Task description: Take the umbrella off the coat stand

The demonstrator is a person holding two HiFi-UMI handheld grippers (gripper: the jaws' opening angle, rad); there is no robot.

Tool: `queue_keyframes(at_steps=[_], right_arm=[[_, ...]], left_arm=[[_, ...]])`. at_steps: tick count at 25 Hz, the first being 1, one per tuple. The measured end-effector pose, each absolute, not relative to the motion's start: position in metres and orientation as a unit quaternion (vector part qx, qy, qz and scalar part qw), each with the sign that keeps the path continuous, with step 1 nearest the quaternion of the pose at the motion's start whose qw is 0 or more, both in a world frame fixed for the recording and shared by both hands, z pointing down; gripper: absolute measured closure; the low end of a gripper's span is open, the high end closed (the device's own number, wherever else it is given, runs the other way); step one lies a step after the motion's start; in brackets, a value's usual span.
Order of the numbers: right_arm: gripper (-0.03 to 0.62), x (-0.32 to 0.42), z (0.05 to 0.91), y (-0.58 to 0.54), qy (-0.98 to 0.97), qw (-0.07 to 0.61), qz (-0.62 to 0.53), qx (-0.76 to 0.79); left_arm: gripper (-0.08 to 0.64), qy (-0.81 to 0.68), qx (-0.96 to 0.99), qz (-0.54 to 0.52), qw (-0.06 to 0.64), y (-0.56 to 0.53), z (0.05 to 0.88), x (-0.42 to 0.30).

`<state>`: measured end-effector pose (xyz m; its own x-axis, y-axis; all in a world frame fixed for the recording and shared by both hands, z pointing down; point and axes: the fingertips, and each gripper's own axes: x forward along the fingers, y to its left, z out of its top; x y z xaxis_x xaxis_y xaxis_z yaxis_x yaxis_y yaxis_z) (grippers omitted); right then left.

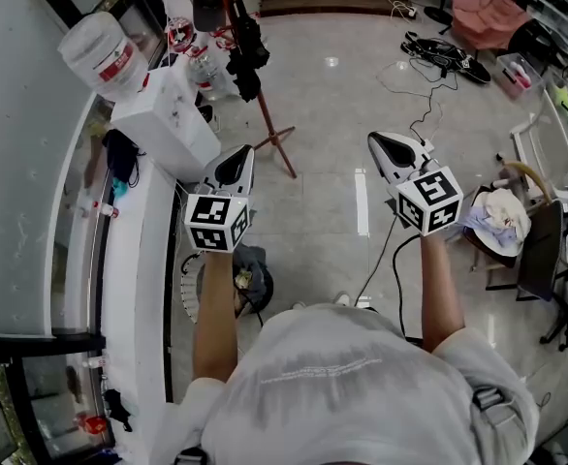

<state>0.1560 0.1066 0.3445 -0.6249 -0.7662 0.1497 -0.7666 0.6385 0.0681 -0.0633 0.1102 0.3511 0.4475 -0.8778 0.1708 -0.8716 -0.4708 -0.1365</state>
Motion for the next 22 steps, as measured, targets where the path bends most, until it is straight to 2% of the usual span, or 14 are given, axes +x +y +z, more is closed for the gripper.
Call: queue_keyframes(at_steps=[11,13,15,22], right_arm=[[0.564,0.194,0.352,0.091,-0.902,0.075,0.009,0.425],[0.482,0.199,0.356,0.088,-0.904,0.081,0.01,0.419],[0.431,0.202,0.361,0.085,-0.907,0.088,0.01,0.411],[0.383,0.215,0.375,0.076,-0.913,0.077,0.029,0.399]], left_arm=[[0.546,0.516,-0.85,-0.107,-0.009,0.106,0.358,-0.031],[0.546,0.519,-0.847,-0.113,-0.009,0.104,0.362,-0.026],[0.546,0.521,-0.845,-0.116,-0.009,0.104,0.366,-0.022],[0.546,0.534,-0.835,-0.132,-0.015,0.104,0.379,-0.014]])
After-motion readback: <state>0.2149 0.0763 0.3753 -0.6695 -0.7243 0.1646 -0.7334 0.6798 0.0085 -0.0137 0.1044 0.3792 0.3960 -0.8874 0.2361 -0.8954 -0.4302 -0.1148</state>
